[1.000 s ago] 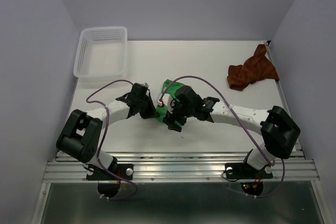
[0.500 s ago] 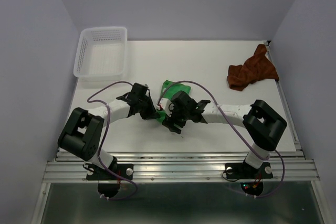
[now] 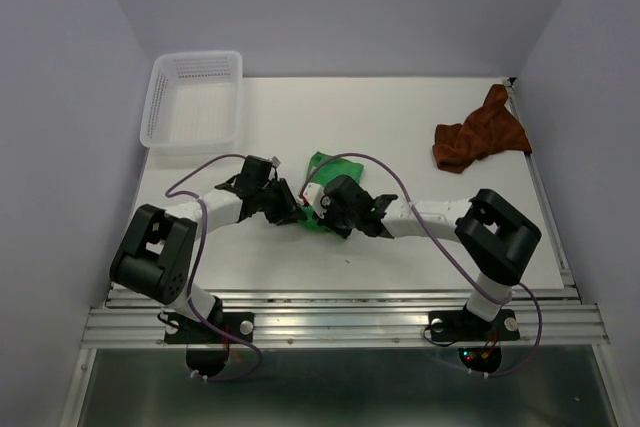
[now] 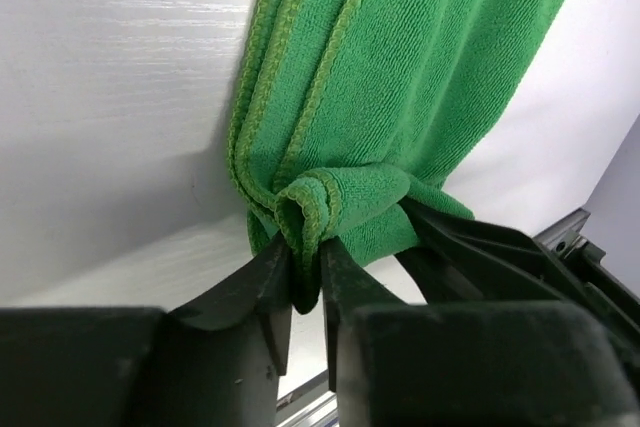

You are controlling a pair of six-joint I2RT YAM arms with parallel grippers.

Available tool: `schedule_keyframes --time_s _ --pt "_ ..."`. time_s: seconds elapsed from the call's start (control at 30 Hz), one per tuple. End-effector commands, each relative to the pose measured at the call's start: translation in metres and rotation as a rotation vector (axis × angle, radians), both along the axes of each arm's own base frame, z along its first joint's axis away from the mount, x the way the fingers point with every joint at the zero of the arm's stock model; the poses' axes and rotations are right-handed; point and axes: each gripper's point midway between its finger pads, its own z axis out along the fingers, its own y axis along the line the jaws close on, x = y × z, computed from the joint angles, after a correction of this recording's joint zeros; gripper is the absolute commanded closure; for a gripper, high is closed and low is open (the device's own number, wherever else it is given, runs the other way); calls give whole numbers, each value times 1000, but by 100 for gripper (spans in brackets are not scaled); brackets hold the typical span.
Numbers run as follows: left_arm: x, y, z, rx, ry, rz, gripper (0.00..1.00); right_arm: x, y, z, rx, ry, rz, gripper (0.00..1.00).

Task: Roll the towels
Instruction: Roll the towel

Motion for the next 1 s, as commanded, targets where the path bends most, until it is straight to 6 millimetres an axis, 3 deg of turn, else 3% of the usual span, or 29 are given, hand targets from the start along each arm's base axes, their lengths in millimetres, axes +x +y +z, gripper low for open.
schedule_keyframes --time_s 0.0,0.1,0.13,0.23,0.33,0.47,0.63,0.97 --pt "2 -6 19 -75 -67 -33 67 -12 -8 -15 -11 75 -45 92" --pt "2 -2 23 -69 -84 -21 49 -25 7 1 54 189 -61 93" --pt "1 -1 25 -68 -88 -21 47 -37 15 5 91 266 -48 93" --pt "2 2 31 -67 -118 -12 36 -42 21 14 128 365 -68 94" --pt "2 4 39 -73 -146 10 13 -39 24 24 200 497 -143 94" --pt "3 5 54 -95 -200 20 1 -33 28 32 278 638 -161 95" --pt "5 8 60 -93 -241 28 1 -16 25 37 359 753 -186 99" --pt "11 6 47 -78 -235 19 1 7 7 27 490 956 -292 99"
